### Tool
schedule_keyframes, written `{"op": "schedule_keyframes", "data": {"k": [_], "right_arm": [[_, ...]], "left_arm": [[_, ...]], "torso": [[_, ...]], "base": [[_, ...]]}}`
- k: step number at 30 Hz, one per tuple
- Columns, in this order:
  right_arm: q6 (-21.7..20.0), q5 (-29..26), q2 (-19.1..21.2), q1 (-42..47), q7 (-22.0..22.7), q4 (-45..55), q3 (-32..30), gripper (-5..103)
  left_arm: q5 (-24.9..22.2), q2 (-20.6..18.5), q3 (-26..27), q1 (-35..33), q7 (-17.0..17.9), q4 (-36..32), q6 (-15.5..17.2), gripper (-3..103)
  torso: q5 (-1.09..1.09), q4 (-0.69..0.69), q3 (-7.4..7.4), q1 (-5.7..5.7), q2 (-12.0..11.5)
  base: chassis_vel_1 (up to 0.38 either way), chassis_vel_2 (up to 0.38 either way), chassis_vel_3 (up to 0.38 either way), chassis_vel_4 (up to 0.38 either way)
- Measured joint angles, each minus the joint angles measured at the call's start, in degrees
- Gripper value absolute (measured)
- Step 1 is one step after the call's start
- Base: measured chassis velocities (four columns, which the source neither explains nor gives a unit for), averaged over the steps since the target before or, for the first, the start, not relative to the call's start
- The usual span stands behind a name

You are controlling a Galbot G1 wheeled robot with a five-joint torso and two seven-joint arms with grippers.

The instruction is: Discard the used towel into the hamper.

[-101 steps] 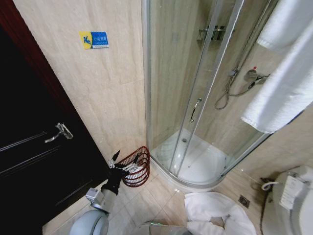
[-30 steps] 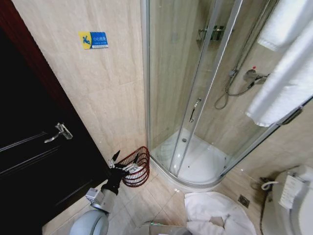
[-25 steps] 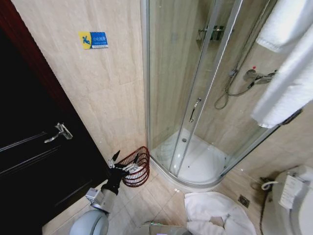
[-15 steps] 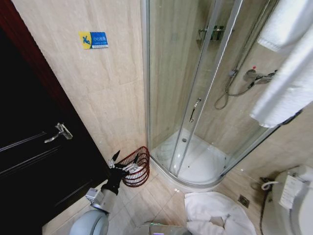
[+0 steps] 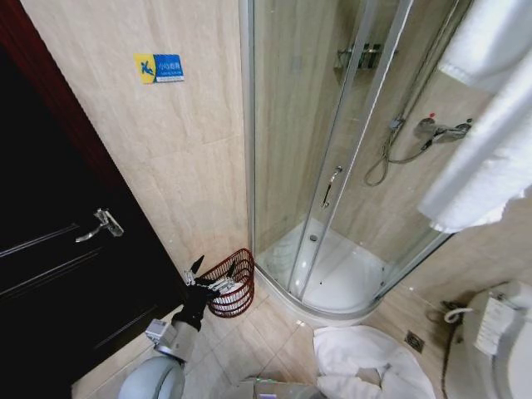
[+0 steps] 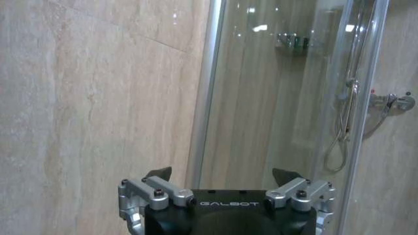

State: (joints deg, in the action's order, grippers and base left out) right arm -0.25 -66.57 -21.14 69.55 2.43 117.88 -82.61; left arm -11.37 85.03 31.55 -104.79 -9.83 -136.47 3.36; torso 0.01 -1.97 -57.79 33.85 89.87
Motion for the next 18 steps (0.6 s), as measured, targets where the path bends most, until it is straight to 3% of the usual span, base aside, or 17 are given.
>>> {"op": "schedule_keyframes", "data": {"k": [5,18], "right_arm": [[0.55,2.89,-5.18,5.46,-0.69,3.78,-1.89,6],[3.72,10.39,-19.85,14.36,-2.45,12.09,0.72,6]], "left_arm": [[0.00,0.00,0.00,0.00,0.00,0.00,0.00,100],[0.00,0.00,-0.01,0.00,0.00,0.00,0.00,100]], "torso": [[0.00,0.01,0.00,-0.01,0.00],[-0.04,0.00,0.01,0.00,0.00]], "base": [[0.000,0.000,0.000,0.000],[0.000,0.000,0.000,0.000]]}}
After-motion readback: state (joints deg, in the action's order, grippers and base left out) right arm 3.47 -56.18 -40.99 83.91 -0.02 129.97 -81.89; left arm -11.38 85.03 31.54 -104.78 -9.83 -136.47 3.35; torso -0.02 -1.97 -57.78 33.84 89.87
